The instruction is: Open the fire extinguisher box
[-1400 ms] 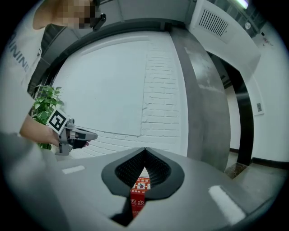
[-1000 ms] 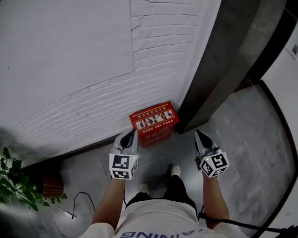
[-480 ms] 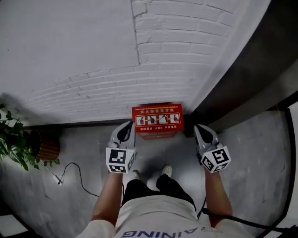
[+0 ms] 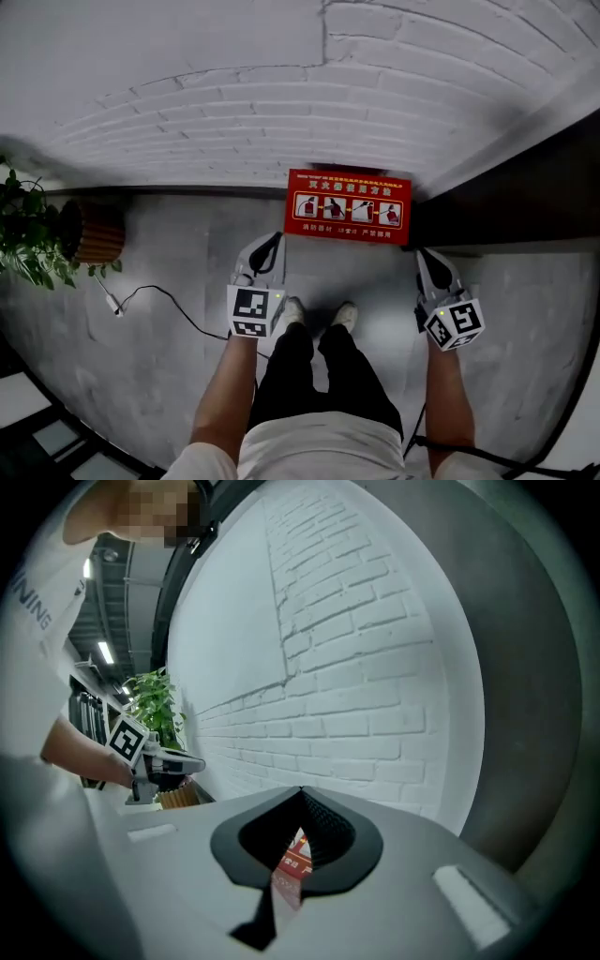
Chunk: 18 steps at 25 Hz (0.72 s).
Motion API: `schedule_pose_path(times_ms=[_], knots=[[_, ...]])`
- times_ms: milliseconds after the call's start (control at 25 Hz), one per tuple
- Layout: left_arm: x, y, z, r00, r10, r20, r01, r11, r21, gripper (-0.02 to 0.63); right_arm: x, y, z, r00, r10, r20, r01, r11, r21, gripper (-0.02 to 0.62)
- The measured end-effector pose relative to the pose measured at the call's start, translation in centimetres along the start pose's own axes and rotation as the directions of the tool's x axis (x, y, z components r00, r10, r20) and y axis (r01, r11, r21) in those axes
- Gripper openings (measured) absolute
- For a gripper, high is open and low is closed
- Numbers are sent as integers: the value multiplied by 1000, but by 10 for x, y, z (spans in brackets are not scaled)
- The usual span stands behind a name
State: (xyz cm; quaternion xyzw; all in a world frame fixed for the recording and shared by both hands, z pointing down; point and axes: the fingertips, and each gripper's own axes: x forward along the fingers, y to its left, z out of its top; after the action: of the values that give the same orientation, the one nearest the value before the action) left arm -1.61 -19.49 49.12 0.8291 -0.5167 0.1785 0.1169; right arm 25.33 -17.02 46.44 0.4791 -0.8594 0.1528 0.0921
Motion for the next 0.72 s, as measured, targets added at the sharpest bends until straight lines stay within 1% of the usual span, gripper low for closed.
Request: schedule_pose_path(times_ms=[120, 240, 440, 560, 720], knots=[[16, 5, -42, 999, -2, -32, 2, 1000, -11, 5, 18, -7, -34, 1000, -10, -15, 10, 1000, 23, 6], [32, 11, -78, 999, -6, -41, 5, 1000, -14, 3, 34, -8, -65, 1000, -6, -16, 6, 999, 33, 6], [57, 22, -137, 998, -20, -55, 19, 1000, -2, 5, 52, 0, -115, 1000, 15, -14, -14, 999, 41, 6], [69, 27, -174, 997, -36, -75, 36, 999, 5, 5, 60, 6, -150, 999, 22, -29, -21, 998, 56, 6], [82, 28, -205, 996, -51, -79, 52, 999, 12, 5, 73, 10, -192, 998, 29, -62, -25, 998, 63, 6]])
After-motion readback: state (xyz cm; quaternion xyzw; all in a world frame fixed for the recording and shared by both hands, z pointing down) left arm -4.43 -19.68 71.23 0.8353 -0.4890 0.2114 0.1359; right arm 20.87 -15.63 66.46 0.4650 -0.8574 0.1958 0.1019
